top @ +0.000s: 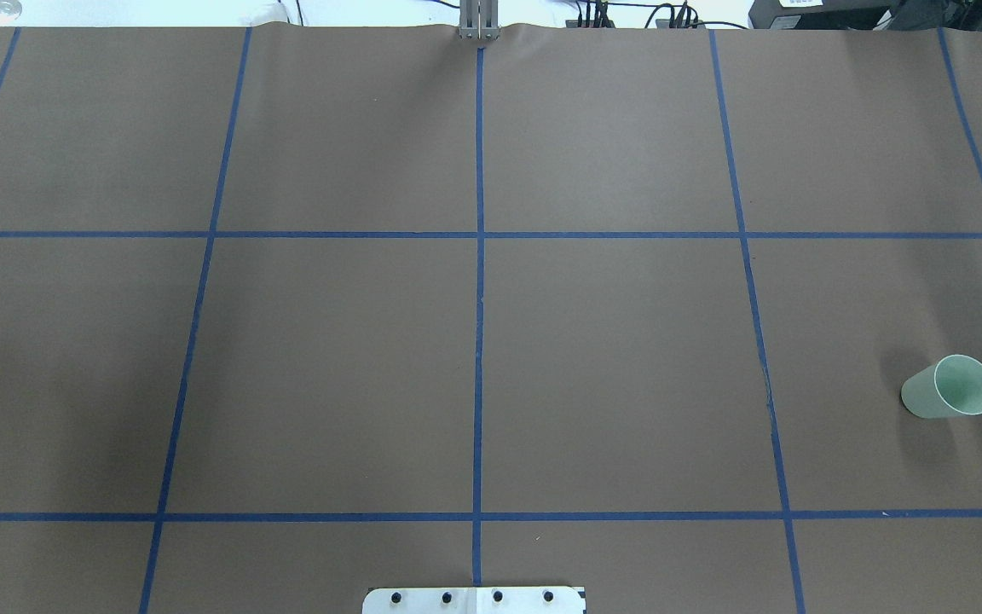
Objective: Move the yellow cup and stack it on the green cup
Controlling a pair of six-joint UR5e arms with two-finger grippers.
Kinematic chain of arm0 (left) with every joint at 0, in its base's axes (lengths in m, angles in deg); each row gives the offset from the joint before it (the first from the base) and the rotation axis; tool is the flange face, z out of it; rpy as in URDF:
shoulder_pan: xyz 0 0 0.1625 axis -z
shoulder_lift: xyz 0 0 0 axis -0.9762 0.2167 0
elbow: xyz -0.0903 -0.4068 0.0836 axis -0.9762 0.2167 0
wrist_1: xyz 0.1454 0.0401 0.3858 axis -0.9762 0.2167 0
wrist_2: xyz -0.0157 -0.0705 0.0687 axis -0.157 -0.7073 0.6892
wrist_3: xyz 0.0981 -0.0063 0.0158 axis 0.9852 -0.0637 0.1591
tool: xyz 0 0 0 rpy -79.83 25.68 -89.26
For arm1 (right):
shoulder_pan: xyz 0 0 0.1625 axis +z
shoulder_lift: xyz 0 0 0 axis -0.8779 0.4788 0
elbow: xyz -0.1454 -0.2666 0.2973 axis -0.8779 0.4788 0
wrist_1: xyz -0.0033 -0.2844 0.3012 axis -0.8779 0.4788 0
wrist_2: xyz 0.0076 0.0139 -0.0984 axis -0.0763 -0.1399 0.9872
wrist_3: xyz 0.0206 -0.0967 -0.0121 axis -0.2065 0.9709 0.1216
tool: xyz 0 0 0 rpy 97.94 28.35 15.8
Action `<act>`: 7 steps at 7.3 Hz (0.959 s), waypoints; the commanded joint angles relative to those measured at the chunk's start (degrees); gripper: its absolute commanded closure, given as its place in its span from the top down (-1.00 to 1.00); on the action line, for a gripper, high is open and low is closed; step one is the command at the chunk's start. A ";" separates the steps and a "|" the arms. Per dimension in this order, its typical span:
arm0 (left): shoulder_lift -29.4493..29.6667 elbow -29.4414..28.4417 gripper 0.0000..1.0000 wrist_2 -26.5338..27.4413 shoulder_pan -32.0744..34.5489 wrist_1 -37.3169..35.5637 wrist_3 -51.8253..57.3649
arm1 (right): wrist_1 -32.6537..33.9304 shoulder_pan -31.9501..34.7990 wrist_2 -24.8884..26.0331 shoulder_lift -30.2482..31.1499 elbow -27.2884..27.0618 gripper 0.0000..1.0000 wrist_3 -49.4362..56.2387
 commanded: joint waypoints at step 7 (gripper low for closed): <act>-2.02 0.91 1.00 -2.59 -3.70 4.92 -13.60 | -3.34 -3.15 0.28 -0.30 0.02 1.00 -1.83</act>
